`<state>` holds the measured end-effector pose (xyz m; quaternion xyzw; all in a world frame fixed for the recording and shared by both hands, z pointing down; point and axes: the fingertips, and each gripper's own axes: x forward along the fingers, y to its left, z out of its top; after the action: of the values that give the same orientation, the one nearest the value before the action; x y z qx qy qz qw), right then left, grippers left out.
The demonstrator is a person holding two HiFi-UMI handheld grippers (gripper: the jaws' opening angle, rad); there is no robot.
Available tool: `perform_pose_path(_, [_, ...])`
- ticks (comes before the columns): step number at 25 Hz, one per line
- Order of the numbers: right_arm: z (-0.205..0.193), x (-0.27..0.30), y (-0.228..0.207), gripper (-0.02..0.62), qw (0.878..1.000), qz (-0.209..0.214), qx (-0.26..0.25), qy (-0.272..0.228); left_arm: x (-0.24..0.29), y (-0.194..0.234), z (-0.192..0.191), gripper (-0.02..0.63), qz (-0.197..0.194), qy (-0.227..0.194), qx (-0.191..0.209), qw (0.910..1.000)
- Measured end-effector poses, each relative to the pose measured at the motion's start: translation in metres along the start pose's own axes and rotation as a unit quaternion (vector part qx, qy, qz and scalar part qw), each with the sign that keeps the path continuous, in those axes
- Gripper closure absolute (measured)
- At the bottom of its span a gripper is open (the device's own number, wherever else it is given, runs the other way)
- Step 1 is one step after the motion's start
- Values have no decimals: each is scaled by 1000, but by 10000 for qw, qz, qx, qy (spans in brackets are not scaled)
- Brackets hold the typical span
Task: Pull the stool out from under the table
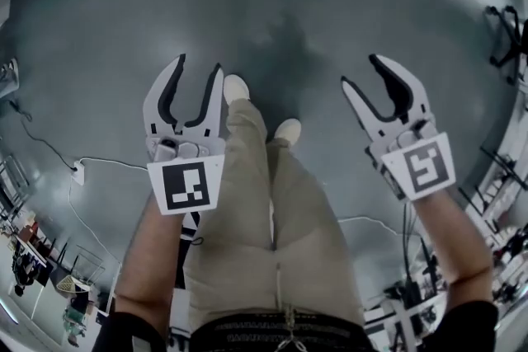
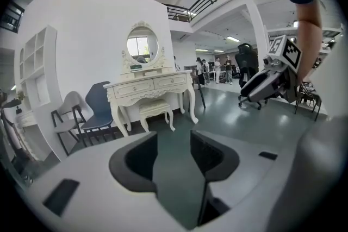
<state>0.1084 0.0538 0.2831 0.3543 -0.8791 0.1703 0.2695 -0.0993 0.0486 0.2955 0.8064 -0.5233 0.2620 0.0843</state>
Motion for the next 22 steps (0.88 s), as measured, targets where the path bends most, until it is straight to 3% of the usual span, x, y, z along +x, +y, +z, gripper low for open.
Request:
perform_pose_path(2, [-2,-7,-5,400,9978,-382,515,-153,-3,-6,-2,433,-27,91,141,9999])
perform_pose_path(5, [5,-15,7,400,9938,-477,945,-329,-5,-12,1,433,-39,128,90,9999])
perform_pose_path(11, [17,-10,9,400,9944,-832,408,-510,-6,-11,7,433,51,92,-174,9998])
perform_pose_path(15, [13,0,-14,400,9907,-1144,444,-583,-1,-10,10,433,174,-4,-485,9987])
perform_pose_path(22, [3,9,-8,400,9925,-1054,429,-457,13,-16,17,433,-24,-57,-142,9999])
